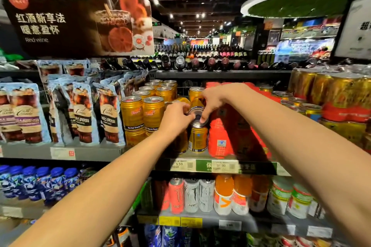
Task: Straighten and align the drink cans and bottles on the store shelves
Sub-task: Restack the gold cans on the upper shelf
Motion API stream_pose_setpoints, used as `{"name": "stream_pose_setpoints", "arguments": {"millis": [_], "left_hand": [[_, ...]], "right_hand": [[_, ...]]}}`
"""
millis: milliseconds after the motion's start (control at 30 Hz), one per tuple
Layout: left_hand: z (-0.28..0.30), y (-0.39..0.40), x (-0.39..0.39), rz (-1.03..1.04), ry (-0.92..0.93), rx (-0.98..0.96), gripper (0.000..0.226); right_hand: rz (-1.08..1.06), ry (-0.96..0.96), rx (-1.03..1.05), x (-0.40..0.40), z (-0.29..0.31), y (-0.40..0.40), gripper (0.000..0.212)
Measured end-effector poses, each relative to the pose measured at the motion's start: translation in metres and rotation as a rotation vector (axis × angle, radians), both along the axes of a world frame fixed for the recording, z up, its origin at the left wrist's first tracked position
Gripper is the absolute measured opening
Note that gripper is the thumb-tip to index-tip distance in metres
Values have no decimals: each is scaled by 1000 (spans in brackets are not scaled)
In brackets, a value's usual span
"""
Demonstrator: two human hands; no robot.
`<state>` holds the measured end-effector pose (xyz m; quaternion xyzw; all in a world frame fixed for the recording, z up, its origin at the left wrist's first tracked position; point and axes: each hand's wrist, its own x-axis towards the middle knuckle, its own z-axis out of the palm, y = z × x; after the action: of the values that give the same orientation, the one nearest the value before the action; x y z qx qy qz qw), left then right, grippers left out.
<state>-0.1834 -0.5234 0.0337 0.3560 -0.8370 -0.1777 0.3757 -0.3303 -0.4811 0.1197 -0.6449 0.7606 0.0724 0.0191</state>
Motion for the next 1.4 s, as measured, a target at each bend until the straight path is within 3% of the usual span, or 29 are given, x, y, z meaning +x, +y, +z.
{"name": "stream_pose_setpoints", "arguments": {"millis": [133, 333, 467, 600, 733, 900, 1133, 1300, 1400], "left_hand": [[-4, 3, 1, 7, 12, 32, 46], [12, 3, 14, 45, 1, -115, 27], [19, -3, 3, 98, -276, -303, 41], [33, -2, -9, 244, -503, -519, 29], [47, -12, -11, 322, -734, -349, 35], [53, -19, -18, 318, -885, -290, 42], [55, -14, -14, 342, -720, -279, 33], [60, -10, -9, 378, -359, -189, 40], [62, -5, -8, 350, -117, -96, 47]], "right_hand": [[7, -73, 2, -1, 3, -5, 67], [22, -63, -50, -5, 3, 0, 63], [36, -78, -109, -2, 4, 9, 91], [45, -113, -141, 0, 0, 16, 90], [62, -138, -185, -5, -4, 14, 96], [88, -144, -202, -5, -5, 18, 82], [129, -105, -259, -10, -9, 17, 77], [122, -73, -318, -8, -13, 22, 103], [108, -50, -329, -6, -15, 23, 101]]}}
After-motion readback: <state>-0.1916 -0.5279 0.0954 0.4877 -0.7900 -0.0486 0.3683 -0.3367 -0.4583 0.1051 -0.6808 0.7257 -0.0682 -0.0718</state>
